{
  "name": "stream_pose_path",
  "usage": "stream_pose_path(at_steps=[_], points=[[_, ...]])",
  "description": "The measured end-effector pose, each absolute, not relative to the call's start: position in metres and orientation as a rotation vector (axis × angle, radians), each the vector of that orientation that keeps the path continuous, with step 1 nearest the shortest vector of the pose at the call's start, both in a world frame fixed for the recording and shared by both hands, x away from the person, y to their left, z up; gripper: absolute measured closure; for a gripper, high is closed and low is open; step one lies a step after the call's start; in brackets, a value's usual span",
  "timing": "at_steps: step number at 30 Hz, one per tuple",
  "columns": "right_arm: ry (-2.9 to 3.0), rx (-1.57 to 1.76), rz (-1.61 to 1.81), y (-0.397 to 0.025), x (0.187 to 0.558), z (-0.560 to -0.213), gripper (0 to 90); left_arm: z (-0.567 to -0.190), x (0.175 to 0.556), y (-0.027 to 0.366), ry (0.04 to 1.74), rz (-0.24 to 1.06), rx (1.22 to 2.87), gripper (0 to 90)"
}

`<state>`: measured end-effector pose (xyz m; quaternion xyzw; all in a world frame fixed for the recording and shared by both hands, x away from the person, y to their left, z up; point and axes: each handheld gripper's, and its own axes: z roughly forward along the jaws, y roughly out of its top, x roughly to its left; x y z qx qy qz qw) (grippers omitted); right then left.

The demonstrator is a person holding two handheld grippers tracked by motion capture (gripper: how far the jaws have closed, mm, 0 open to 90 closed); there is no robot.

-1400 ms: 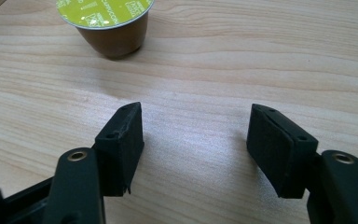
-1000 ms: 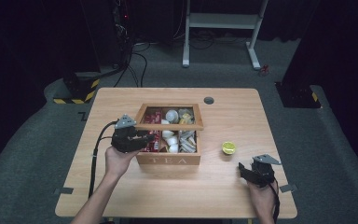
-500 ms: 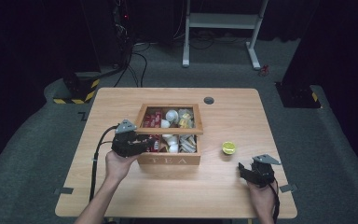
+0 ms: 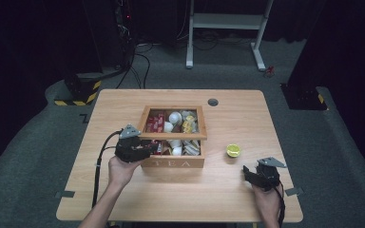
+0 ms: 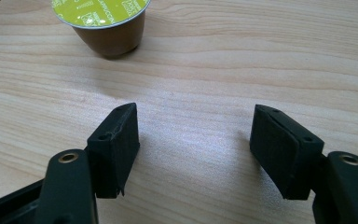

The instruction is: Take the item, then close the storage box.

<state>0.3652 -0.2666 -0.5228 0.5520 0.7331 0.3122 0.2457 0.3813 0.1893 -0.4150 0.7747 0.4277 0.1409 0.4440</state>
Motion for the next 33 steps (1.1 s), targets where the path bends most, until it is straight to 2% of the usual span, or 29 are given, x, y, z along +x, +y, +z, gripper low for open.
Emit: stream_pose_path(at_steps=[33], points=[[2.002,1.491,0.845,-0.265,0.364,-0.523,32.3,-0.440,0.371,0.187,1.088,0.344,1.935,58.2]])
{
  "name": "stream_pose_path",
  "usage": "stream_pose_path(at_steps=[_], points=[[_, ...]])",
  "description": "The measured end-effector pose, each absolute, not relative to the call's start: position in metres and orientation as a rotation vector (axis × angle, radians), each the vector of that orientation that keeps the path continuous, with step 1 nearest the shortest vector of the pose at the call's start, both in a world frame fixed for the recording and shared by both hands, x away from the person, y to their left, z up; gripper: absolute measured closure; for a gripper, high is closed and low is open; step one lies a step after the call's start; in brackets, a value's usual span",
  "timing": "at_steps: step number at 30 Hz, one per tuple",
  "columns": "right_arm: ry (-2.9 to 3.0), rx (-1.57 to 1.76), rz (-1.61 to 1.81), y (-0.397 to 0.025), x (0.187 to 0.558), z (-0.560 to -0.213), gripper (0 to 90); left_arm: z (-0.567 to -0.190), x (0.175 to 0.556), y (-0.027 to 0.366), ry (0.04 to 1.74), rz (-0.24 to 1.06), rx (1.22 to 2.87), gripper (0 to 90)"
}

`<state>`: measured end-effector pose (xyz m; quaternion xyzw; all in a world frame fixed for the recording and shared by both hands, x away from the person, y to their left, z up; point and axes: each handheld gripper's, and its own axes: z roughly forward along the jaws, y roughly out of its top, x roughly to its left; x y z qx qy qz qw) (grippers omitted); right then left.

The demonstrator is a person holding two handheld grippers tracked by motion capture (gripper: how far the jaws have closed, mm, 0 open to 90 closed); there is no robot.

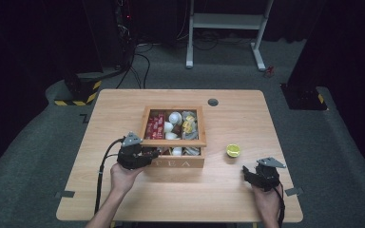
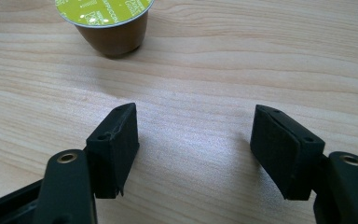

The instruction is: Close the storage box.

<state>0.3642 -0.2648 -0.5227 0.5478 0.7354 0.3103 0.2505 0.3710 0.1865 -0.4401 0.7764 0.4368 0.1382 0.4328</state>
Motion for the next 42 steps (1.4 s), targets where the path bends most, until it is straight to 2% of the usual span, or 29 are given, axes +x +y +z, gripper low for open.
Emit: stream_pose_path(at_steps=[42], points=[[2.005,1.482,0.843,-0.265,0.364,-0.523,31.9,-0.464,0.351,0.182,1.070,0.313,2.010,59.0]])
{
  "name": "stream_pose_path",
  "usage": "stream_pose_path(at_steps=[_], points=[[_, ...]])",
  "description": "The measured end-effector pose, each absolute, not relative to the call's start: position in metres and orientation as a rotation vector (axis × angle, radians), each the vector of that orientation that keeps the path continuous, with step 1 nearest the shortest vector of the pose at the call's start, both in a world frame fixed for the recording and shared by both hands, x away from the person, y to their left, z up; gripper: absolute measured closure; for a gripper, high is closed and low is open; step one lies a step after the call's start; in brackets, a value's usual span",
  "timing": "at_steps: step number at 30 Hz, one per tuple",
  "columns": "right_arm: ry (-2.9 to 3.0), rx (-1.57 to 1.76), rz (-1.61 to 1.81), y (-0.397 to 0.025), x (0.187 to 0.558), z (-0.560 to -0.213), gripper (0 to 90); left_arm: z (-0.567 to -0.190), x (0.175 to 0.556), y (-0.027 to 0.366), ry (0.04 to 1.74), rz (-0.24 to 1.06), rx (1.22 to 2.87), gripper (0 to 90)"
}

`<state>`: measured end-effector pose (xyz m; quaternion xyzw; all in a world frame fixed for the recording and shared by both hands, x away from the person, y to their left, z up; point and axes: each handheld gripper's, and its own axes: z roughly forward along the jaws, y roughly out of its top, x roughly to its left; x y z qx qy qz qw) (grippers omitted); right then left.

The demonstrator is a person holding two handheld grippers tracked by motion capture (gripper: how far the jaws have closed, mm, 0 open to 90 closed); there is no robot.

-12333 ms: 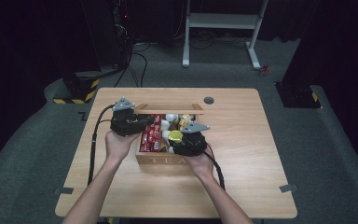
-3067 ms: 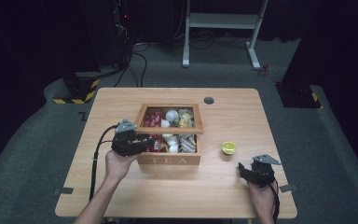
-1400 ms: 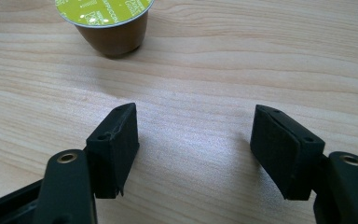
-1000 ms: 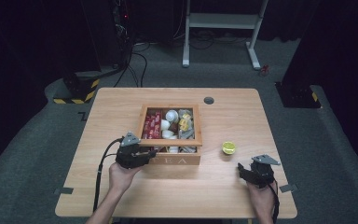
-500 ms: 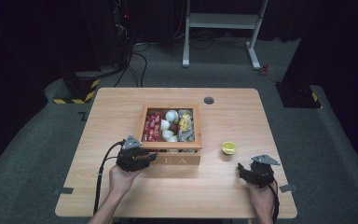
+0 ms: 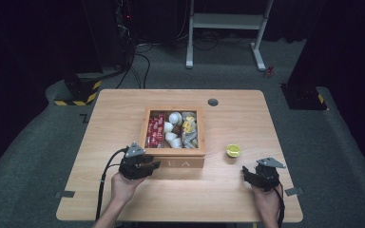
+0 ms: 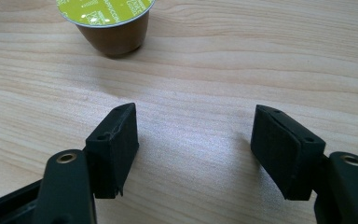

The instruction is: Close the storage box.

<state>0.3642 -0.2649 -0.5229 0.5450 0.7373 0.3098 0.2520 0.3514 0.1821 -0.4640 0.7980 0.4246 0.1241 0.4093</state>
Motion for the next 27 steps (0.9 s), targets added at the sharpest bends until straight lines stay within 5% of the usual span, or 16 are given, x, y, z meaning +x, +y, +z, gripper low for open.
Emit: stream_pose_path(at_steps=[27], points=[[2.005,1.482,0.843,-0.265,0.364,-0.523,32.0,-0.449,0.337,0.225,1.127,0.421,1.865,53.4]])
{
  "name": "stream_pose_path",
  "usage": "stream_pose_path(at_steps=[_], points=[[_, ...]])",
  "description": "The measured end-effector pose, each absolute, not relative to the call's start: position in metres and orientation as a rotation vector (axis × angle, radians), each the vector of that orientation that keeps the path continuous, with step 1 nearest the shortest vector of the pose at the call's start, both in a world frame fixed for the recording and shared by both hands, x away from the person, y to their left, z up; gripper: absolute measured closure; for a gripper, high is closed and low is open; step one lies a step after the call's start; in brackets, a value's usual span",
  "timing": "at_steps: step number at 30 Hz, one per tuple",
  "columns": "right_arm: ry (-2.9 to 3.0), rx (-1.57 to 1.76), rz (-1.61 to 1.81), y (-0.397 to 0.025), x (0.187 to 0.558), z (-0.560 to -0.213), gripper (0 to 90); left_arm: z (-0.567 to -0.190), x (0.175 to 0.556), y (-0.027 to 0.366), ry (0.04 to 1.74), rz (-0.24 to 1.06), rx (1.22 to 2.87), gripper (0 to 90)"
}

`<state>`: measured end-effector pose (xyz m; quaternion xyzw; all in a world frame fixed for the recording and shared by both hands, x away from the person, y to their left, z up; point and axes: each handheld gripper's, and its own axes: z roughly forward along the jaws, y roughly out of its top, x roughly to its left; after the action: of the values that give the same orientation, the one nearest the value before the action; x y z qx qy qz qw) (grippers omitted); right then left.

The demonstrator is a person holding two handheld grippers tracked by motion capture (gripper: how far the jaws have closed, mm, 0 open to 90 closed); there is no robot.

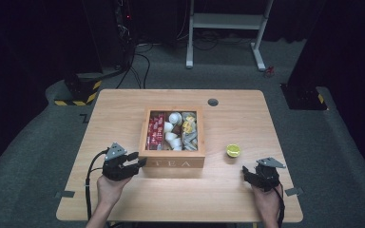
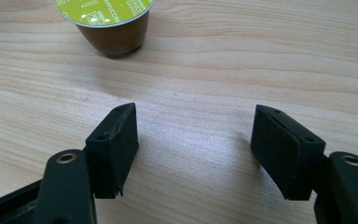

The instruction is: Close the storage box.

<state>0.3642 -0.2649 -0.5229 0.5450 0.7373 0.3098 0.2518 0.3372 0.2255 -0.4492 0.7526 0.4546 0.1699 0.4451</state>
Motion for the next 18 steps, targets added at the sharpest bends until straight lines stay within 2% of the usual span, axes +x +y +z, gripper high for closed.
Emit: stream_pose_path(at_steps=[18], points=[[2.002,1.496,0.845,-0.265,0.364,-0.523,32.0,-0.465,0.339,0.254,1.249,0.499,1.819,52.6]])
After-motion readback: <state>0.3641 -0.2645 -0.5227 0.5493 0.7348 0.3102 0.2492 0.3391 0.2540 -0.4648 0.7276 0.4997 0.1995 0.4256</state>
